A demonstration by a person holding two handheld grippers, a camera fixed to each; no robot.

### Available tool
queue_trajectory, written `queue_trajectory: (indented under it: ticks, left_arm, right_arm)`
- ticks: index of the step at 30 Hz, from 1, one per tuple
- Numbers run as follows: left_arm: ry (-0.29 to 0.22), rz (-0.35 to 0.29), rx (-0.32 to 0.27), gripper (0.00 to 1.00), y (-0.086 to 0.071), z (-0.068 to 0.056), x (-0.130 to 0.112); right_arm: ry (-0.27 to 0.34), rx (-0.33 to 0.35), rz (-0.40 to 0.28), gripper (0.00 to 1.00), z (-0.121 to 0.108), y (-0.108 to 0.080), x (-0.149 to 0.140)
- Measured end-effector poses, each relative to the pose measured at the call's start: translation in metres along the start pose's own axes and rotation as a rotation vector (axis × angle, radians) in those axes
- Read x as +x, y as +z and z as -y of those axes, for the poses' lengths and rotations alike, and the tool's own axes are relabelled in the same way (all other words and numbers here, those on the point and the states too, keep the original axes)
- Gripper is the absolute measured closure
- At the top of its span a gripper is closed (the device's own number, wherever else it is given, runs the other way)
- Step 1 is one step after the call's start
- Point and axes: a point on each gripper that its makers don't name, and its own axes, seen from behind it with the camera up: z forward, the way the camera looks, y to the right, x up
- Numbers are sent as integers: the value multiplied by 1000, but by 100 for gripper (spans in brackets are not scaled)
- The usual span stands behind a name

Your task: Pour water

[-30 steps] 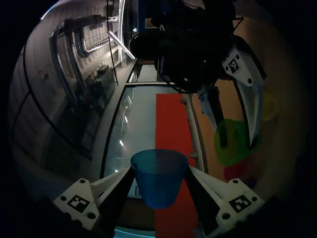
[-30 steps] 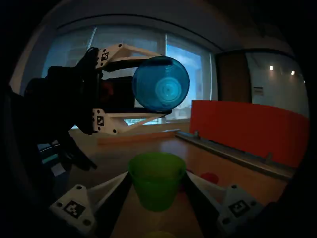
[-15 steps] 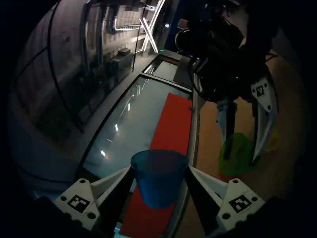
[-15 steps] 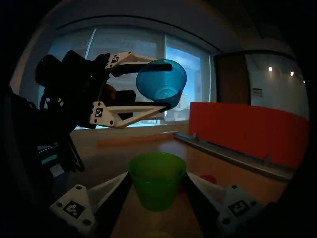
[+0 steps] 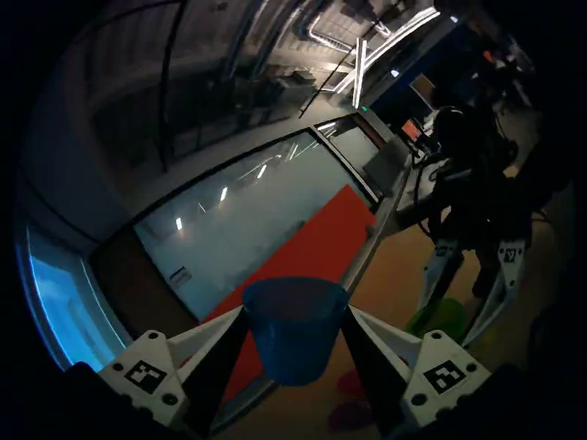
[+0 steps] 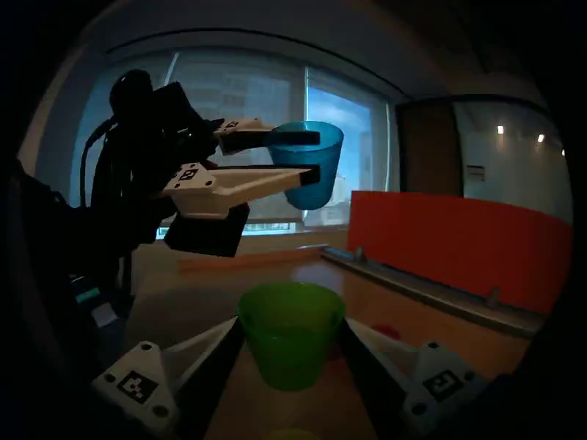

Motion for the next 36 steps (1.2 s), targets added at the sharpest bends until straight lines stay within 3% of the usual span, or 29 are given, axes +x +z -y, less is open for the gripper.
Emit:
queue_trajectory:
  ticks: [10,18,24,29,36]
  left_arm:
    - [-331,1,-5,15,0,11,-9]
    - [-523,8,-17,15,4,16,-19]
    - [-569,10,-13,15,5,21,-25]
    - [-595,22,-22,15,5,18,-31]
    - [-604,39,-16,15,3,18,-43]
  right_arm:
    - [1,-5,-2,11,-2,-2,1]
    - [6,-12,-4,11,-5,-3,1]
    - [9,-16,-4,11,-7,-4,2]
    - [12,-19,-4,11,-8,-3,3]
    - [13,-28,1,11,-10,-3,3]
